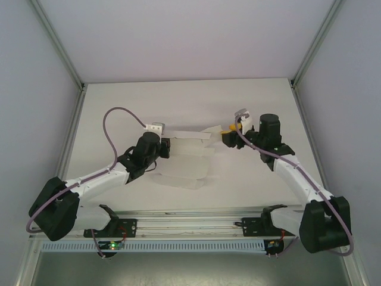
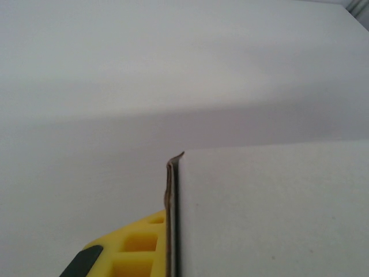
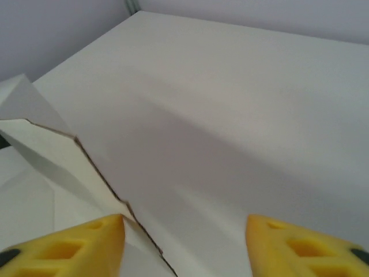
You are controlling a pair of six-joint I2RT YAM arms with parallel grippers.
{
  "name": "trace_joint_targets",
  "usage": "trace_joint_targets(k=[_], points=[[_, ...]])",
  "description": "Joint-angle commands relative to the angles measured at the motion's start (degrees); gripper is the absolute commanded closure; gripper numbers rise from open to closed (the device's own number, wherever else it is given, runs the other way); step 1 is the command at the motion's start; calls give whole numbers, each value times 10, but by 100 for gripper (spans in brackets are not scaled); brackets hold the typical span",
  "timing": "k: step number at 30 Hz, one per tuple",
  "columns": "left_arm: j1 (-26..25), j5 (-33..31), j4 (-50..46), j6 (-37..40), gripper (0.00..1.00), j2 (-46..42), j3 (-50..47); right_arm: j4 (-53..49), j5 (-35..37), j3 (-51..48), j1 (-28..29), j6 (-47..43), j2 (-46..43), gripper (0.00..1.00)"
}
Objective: Assemble paper box
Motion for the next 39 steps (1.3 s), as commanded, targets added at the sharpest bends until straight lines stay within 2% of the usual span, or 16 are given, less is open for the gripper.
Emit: trace_joint_targets(k=[1, 3, 4, 5, 7, 9, 11, 15, 19, 24, 29, 32, 35, 39], points=[[8, 44, 56, 25, 100, -16, -13, 37, -129, 16, -3, 18, 36, 52], [7, 46, 52, 23, 100, -17, -10, 31, -147, 25, -1, 18, 47, 52], [8, 40, 41, 23, 100, -16, -4, 31, -148, 25, -1, 17, 45, 49], [7, 33, 34, 23, 100, -15, -1, 31, -142, 23, 0, 17, 41, 43], [8, 1, 25, 17, 100, -10, 2, 36, -133, 17, 5, 12, 16, 19], [8, -39, 8, 8, 100, -4, 8, 44, -96, 6, 10, 25, -21, 17], [8, -58, -6, 7, 100, 5, 13, 48, -46, 2, 17, 48, -61, 2], [8, -42, 11, -1, 100, 14, 9, 48, 57, 4, 59, 60, -106, 2], [7, -34, 22, -10, 100, 13, 7, 13, 67, 26, 110, 26, -85, 2], [8, -28, 33, -20, 100, -2, -3, 4, 117, 17, 123, 22, -46, 2], [8, -9, 61, -43, 100, -2, -9, 12, 101, 14, 159, 6, 6, 2], [7, 5, 68, -47, 100, 11, -1, 54, 118, 13, 188, 14, 30, 2], [7, 22, 73, -48, 100, 23, 3, 117, 192, 4, 208, 40, 42, 2], [7, 33, 85, -55, 100, 29, -2, 266, 299, -51, 221, 114, 39, 2]])
